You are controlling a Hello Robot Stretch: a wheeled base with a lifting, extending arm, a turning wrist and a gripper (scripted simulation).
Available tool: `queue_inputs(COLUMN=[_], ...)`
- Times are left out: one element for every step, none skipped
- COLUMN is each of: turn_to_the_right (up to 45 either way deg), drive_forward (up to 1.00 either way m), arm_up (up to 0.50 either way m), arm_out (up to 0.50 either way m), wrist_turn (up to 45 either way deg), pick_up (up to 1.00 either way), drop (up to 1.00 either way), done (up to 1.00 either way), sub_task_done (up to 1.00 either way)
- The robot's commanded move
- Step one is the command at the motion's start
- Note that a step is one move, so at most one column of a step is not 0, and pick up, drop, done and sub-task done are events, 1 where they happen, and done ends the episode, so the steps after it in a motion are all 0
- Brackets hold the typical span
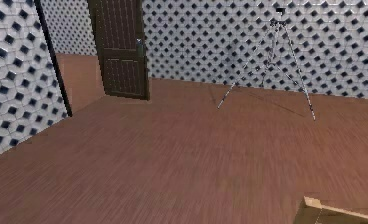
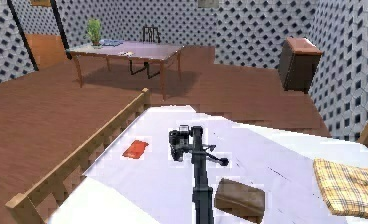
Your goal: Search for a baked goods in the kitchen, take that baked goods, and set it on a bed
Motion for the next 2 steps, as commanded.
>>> queue_inputs(turn_to_the_right=[0.0, 0.0], drive_forward=[0.0, 0.0], arm_up=[0.0, 0.0], arm_out=[-0.08, 0.0], wrist_turn=[0.0, 0.0], pick_up=[0.0, 0.0], drop=[0.0, 0.0], done=[0.0, 1.0], sub_task_done=[0.0, 0.0])
